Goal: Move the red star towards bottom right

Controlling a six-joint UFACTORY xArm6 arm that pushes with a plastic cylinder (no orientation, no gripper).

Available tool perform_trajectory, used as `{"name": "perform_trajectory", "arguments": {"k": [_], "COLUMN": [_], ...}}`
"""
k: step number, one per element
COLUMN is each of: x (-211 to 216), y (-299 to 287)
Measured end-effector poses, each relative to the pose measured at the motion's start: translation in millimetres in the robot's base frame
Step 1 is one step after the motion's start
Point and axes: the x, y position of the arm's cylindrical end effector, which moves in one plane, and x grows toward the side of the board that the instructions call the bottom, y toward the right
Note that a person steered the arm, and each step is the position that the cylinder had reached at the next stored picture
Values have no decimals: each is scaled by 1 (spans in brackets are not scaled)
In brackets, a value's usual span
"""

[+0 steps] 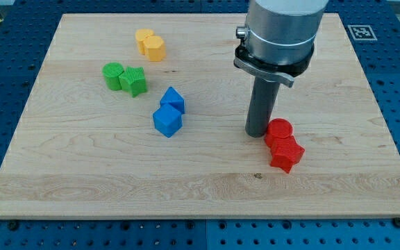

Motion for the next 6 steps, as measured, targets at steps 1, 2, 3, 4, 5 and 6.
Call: {"name": "perform_trajectory", "arguments": {"k": [1, 2, 3, 4, 5, 6], "x": [15, 39, 55, 56, 56, 56], "y": [0, 0, 2, 7, 19, 42]}}
